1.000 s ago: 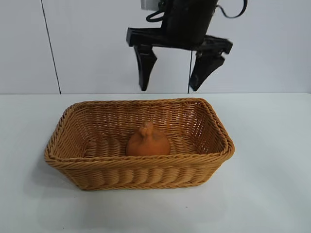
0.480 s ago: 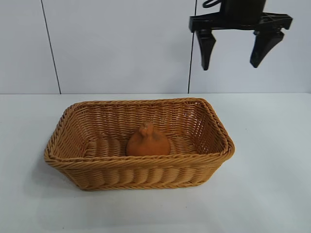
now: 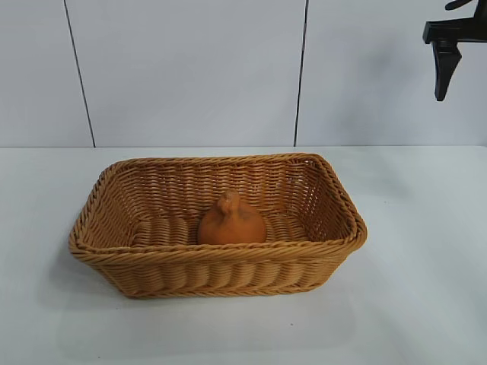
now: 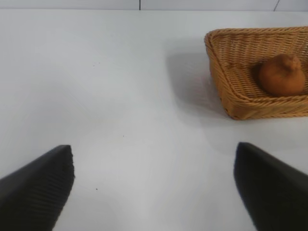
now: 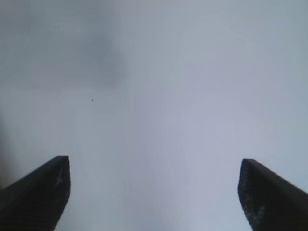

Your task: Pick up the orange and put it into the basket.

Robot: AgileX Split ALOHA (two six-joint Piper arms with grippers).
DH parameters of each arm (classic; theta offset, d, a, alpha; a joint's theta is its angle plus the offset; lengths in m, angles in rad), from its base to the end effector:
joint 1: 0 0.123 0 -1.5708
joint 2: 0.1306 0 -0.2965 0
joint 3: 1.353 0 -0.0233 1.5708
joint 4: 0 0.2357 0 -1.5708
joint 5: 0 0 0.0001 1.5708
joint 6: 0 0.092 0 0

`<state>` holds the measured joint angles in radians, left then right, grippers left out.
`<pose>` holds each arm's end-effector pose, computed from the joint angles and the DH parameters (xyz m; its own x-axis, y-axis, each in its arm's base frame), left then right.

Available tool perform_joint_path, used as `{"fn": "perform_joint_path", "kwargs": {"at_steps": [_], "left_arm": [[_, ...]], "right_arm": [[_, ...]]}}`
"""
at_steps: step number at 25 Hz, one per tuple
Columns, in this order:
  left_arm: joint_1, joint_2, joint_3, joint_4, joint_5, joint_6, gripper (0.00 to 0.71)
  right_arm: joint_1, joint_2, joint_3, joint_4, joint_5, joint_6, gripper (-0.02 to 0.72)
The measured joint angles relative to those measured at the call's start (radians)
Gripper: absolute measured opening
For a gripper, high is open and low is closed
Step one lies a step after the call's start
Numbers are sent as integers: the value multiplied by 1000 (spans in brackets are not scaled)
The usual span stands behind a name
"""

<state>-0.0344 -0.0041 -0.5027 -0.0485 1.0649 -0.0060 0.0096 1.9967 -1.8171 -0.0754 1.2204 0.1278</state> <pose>-0.0301 -0.0029 0.2699 -0.4549 -0.0139 -0.8904 0.0587 0.9972 -0.0455 0.4169 -0.0025 0.2875 -0.9607 0.0922 -0.2617 0.1068 0.9934 -0.0420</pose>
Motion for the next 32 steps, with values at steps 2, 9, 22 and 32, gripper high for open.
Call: {"fn": "perform_joint_path", "kwargs": {"at_steps": [2,9,22,32], "left_arm": [[0,0,0,0,0,0,641],[0,0,0,0,0,0,640],[0,0,0,0,0,0,639],[0,0,0,0,0,0,639]], "right_arm": [[0,-7,9,11,-1,-14,651],[0,-171,237,21,-2,-53,651],[0,-745,867,29,-1,-70,652],[0,-1295,1184,29,-63,-70,652]]}}
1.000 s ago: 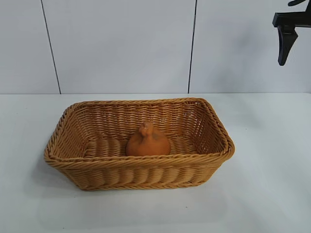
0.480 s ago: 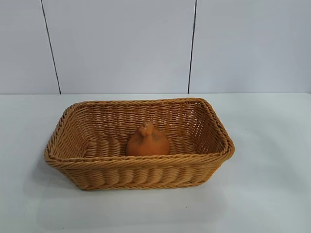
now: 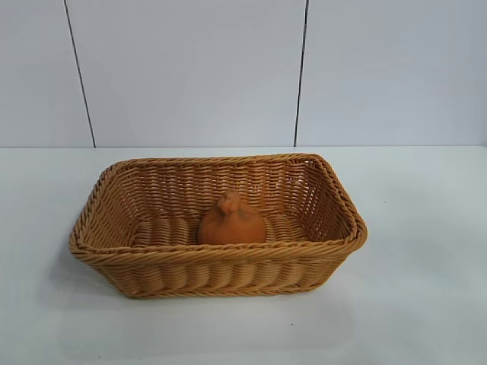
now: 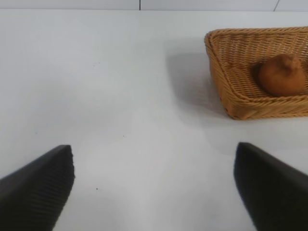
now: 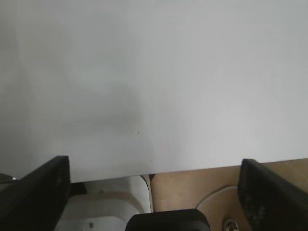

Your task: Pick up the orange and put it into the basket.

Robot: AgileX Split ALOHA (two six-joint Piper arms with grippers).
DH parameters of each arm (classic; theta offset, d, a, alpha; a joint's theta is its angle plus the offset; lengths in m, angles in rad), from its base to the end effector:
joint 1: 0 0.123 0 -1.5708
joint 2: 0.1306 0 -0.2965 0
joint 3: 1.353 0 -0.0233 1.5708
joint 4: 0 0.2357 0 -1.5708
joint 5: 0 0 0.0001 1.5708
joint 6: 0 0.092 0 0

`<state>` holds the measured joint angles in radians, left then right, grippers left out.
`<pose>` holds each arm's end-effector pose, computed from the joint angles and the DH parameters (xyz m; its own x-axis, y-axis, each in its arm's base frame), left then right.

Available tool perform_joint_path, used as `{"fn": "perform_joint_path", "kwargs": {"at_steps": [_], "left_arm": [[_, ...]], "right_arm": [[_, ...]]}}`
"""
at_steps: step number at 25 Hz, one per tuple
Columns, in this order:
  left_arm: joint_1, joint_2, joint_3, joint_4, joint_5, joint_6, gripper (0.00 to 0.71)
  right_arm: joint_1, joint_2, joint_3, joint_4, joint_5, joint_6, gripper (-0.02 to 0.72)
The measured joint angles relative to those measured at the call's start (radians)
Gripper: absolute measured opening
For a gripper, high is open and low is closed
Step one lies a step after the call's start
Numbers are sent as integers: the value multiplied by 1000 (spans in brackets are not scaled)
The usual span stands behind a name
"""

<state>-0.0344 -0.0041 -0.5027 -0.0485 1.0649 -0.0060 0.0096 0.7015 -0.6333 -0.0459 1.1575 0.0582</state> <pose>-0.0301 -0.0029 0.2699 -0.4549 -0.0139 -0.8904 0.0587 0.9972 -0.0455 0.0741 -0.0032 0.2865 -0.9068 0.0310 -0.4205 0.0441 0.9988 -0.0215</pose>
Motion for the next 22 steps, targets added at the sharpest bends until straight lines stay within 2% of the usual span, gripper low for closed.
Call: {"fn": "perform_joint_path", "kwargs": {"at_steps": [6,12,22], "left_arm": [[0,0,0,0,1,0,639],[0,0,0,0,1,0,639],[0,0,0,0,1,0,639]], "right_arm": [[0,-297,117,0,-108,0,652],[0,-420,143,26,-125,-11,652],[0,-473,143,27,-134,-15,652]]}}
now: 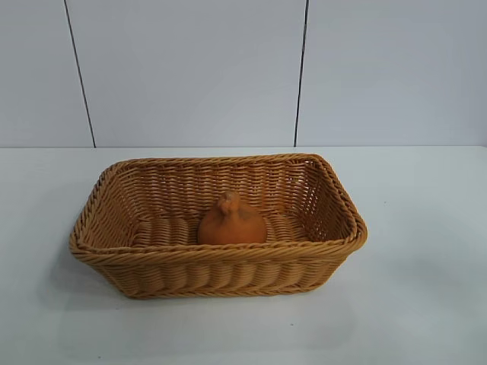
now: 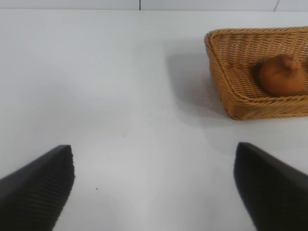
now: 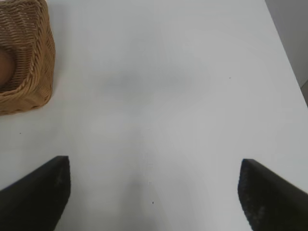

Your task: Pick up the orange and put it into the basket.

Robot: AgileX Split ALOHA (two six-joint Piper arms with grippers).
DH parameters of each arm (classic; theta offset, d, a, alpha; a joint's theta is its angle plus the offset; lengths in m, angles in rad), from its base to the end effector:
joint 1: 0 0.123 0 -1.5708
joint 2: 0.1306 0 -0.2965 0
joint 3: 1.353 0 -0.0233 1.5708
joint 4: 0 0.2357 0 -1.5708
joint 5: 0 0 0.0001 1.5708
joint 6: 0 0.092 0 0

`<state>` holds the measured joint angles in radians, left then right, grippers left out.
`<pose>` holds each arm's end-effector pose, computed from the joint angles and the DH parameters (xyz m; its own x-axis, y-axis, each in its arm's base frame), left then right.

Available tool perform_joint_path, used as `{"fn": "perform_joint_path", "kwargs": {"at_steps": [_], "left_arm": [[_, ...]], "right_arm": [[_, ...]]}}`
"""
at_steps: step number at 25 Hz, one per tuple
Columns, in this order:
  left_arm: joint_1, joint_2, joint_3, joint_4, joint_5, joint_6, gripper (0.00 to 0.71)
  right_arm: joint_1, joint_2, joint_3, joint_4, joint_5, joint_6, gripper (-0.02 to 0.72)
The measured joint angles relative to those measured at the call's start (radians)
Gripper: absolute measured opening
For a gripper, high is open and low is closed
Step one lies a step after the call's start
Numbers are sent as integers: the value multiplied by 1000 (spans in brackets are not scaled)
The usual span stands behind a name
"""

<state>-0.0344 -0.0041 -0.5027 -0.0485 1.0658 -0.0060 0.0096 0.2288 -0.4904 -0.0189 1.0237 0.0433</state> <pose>-0.0301 -0.0029 0.2698 -0.4557 -0.0138 -0.8900 0.0587 0.9972 -0.0455 0.0078 -0.0014 0.2722 -0.6243 0.0275 -0.7807 0.0239 0.9996 0.0160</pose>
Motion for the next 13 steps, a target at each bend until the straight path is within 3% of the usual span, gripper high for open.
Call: {"fn": "perform_joint_path", "kwargs": {"at_steps": [6,13], "left_arm": [[0,0,0,0,0,0,639],[0,0,0,0,-1,0,639]], "right_arm": [[0,-216,2,1,-1,0,652],[0,-235,0,7,1,-1,652]]}}
